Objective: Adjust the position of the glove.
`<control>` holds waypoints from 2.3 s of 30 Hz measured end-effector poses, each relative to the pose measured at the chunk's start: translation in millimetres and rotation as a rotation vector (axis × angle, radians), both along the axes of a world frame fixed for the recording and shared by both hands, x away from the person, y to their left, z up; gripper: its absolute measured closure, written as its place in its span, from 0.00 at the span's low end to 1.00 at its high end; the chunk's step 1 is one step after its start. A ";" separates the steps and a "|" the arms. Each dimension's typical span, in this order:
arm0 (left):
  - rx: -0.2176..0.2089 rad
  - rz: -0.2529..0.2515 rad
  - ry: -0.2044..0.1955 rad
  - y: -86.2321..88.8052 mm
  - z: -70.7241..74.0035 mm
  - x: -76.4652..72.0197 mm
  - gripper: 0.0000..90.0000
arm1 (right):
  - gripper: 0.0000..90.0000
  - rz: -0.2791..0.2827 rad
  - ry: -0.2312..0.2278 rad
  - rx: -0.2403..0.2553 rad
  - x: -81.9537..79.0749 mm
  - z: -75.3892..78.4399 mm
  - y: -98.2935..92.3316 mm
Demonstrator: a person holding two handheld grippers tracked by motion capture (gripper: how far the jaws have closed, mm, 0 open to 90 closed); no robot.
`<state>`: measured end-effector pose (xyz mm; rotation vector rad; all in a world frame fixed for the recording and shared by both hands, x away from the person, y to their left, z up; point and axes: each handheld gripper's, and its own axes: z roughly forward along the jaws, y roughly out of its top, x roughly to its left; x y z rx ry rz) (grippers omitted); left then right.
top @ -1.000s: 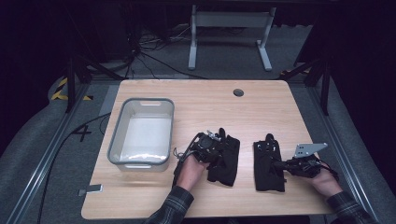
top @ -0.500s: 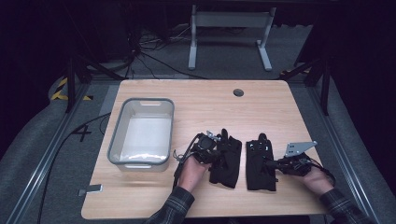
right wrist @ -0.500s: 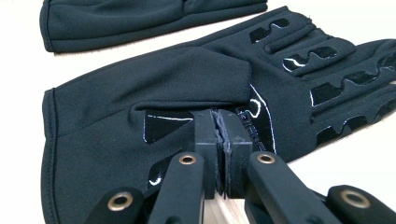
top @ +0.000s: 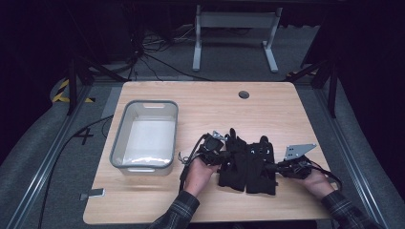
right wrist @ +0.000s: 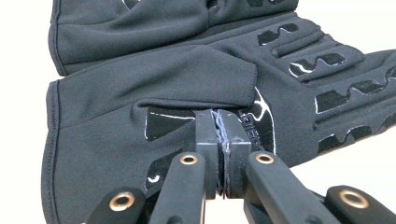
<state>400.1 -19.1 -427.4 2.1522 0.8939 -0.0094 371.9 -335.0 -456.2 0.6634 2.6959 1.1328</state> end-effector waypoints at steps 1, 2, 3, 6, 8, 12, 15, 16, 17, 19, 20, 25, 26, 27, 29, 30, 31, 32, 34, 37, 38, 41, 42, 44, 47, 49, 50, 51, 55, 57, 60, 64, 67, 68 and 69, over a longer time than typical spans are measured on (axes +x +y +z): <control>-0.007 -0.004 -0.001 -0.9 1.4 -0.2 0.93 | 0.98 0.002 -0.001 -0.002 0.3 0.1 0.6; -0.014 -0.009 -0.004 -2.6 4.2 -1.0 0.93 | 0.98 0.002 -0.003 -0.002 0.3 0.0 1.2; -0.023 -0.012 -0.007 -3.9 6.3 -1.5 0.93 | 0.99 0.005 -0.005 -0.002 0.6 0.0 1.9; -0.055 -0.022 -0.004 -7.6 10.3 -1.1 0.92 | 0.99 0.008 -0.007 -0.004 1.2 -0.1 3.5; -0.061 -0.025 0.000 -8.6 10.9 -0.8 0.93 | 0.99 0.014 -0.005 -0.004 1.8 -0.1 4.1; -0.081 -0.044 -0.011 -15.4 16.1 -0.1 0.92 | 0.99 0.020 -0.007 -0.003 3.3 -0.4 6.7; -0.088 -0.053 -0.017 -20.0 19.1 -0.2 0.92 | 0.99 0.024 -0.010 0.000 3.9 -0.7 8.5; -0.090 -0.061 -0.020 -22.7 20.3 0.0 0.92 | 0.99 0.025 -0.008 0.002 4.2 -0.9 8.8; -0.092 -0.067 -0.021 -25.9 21.4 -0.1 0.92 | 0.99 0.025 -0.009 0.003 4.7 -0.9 9.0; -0.102 -0.080 -0.021 -30.7 22.3 0.1 0.92 | 0.99 0.028 -0.009 0.003 5.6 -1.0 9.4; -0.103 -0.088 -0.023 -34.6 22.7 -0.1 0.91 | 0.99 0.028 -0.008 0.003 5.8 -1.0 9.6; -0.101 -0.106 -0.030 -44.4 23.4 -0.4 0.91 | 0.99 0.032 -0.006 0.007 6.3 -1.3 9.8; -0.101 -0.110 -0.033 -46.9 23.6 -0.2 0.90 | 0.99 0.032 -0.007 0.007 6.3 -1.3 9.8; -0.101 -0.114 -0.034 -49.3 23.9 0.1 0.90 | 0.99 0.032 -0.007 0.007 6.3 -1.3 9.8; -0.101 -0.127 -0.037 -55.2 24.0 0.6 0.90 | 0.99 0.032 -0.006 0.007 6.4 -1.3 9.7; -0.098 -0.134 -0.038 -57.6 23.9 0.7 0.90 | 0.99 0.032 -0.010 0.005 6.1 -1.1 9.6; -0.095 -0.138 -0.037 -59.7 23.7 0.9 0.90 | 0.99 0.033 -0.013 0.004 5.8 -0.9 9.5; -0.094 -0.142 -0.037 -61.6 23.4 1.3 0.90 | 0.99 0.028 -0.023 0.007 5.0 0.8 8.3; -0.097 -0.148 -0.035 -64.3 22.7 1.9 0.90 | 0.99 0.024 -0.029 0.011 5.1 2.8 6.4; -0.098 -0.153 -0.033 -69.9 21.9 2.2 0.90 | 0.99 -0.007 -0.052 0.035 4.7 11.6 -4.7; -0.098 -0.153 -0.033 -69.9 21.9 2.2 0.90 | 0.99 -0.007 -0.052 0.035 4.7 11.6 -4.7; -0.097 -0.164 -0.033 -75.2 20.8 1.5 0.89 | 0.98 -0.028 -0.053 0.034 5.2 12.3 -14.9; -0.097 -0.170 -0.035 -76.5 20.5 1.4 0.88 | 0.98 -0.048 -0.055 0.017 6.0 10.2 -22.1; -0.102 -0.175 -0.034 -78.8 20.0 0.8 0.87 | 0.98 -0.057 -0.055 0.015 6.2 9.9 -25.0; -0.105 -0.181 -0.036 -81.8 19.7 0.6 0.86 | 0.97 -0.080 -0.062 0.026 7.7 12.1 -33.0; -0.111 -0.186 -0.035 -83.5 19.5 0.2 0.85 | 0.96 -0.091 -0.063 0.033 8.2 13.5 -35.5; -0.111 -0.186 -0.035 -83.5 19.5 0.2 0.85 | 0.96 -0.091 -0.063 0.033 8.2 13.5 -35.5; -0.109 -0.189 -0.037 -84.3 19.6 -0.2 0.85 | 0.96 -0.094 -0.065 0.035 8.4 13.9 -36.4; -0.099 -0.188 -0.067 -85.4 21.1 -2.0 0.79 | 0.96 -0.098 -0.069 0.036 8.2 14.4 -38.2; -0.095 -0.185 -0.080 -84.8 22.5 -2.8 0.78 | 0.96 -0.101 -0.068 0.037 8.0 15.0 -38.7; -0.100 -0.184 -0.097 -83.2 26.2 -4.3 0.76 | 0.96 -0.102 -0.071 0.042 7.8 15.7 -39.0; -0.108 -0.186 -0.107 -78.7 30.9 -5.9 0.78 | 0.96 -0.099 -0.066 0.047 7.0 16.5 -39.0; -0.094 -0.191 -0.101 -75.1 30.3 -6.3 0.84 | 0.97 -0.097 -0.066 0.049 6.5 16.9 -38.9; -0.088 -0.189 -0.095 -73.1 29.3 -6.7 0.88 | 0.97 -0.094 -0.063 0.051 5.6 17.4 -38.6; -0.083 -0.191 -0.090 -71.4 28.3 -6.7 0.92 | 0.98 -0.089 -0.055 0.058 4.3 17.7 -37.7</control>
